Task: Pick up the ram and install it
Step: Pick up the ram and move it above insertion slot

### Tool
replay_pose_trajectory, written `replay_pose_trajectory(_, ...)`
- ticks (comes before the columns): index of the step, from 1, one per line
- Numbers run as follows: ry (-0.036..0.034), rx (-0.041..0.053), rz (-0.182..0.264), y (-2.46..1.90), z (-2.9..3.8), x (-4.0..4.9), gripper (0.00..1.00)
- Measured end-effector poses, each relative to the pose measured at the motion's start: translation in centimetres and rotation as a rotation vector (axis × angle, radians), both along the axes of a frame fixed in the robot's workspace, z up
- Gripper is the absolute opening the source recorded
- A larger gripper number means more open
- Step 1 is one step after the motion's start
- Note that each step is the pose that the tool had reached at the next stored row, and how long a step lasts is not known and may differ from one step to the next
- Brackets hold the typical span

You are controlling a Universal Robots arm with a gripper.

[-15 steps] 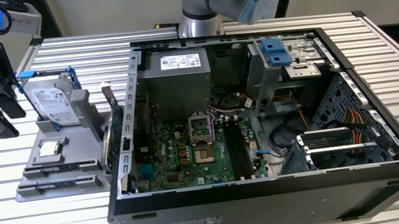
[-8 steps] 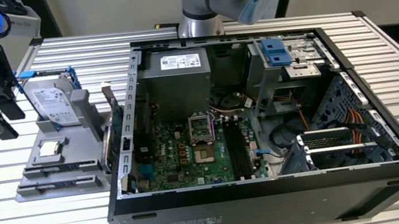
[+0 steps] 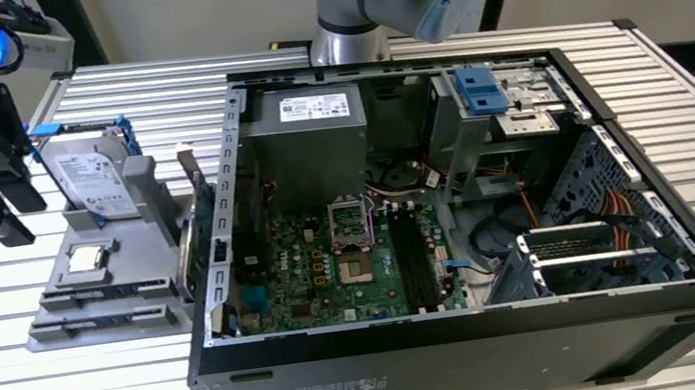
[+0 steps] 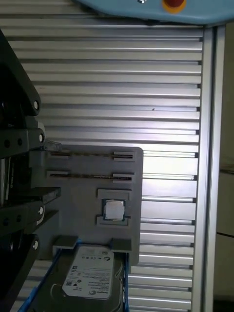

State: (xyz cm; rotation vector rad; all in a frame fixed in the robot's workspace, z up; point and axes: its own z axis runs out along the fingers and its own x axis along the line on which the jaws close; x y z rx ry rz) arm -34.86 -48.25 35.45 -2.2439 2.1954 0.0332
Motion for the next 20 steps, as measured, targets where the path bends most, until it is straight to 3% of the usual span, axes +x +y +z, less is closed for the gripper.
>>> replay_pose_trajectory(20,0.0001,-0.0001,0.002,0.0,-1.26,0.0,1.0)
